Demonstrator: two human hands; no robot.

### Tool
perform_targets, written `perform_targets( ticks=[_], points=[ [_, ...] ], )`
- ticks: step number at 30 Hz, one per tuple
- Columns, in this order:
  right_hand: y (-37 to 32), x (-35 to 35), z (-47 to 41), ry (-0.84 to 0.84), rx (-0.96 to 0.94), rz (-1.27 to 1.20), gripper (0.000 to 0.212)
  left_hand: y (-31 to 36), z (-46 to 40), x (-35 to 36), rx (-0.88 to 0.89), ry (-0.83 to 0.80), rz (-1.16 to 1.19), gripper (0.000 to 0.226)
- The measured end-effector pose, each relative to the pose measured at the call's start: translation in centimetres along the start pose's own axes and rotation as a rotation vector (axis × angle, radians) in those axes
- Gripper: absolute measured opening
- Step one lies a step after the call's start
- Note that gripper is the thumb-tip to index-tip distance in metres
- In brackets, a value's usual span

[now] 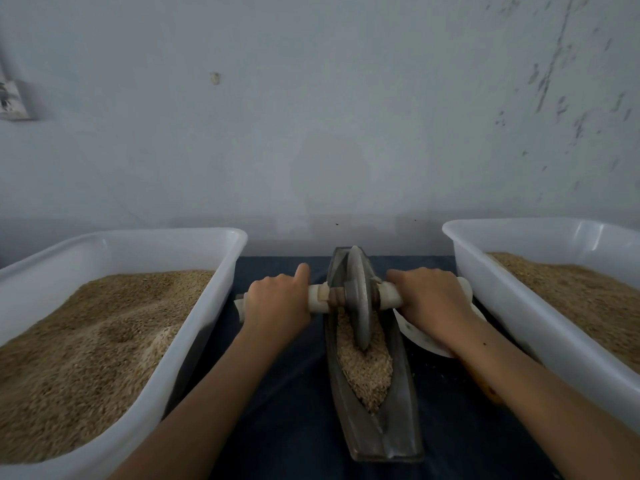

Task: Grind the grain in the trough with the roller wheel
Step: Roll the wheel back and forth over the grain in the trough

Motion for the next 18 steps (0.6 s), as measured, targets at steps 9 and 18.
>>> perform_targets(
  ticks=[9,18],
  points=[
    [0.3,-1.7,-0.1,-0.321,-0.062,-0.111,0.019,-0.2,-0.4,-0.9,0.067,-0.332,-0.057,0.027],
    [0.2,-0.5,-0.1,-0.094,-0.045,-0.047,0.011,-0.4,-0.5,-0.3,0.065,-0.121,-0.012,0.021]
  ],
)
Point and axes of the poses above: each hand's wrist, its own z-axis away from the middle knuckle, its own x-axis out of the palm, y = z × x, the point moved 2 cm from there along -z, towards the middle knuckle, and after that the axes turned 8 degrees about -x, right-handed, at the moved point
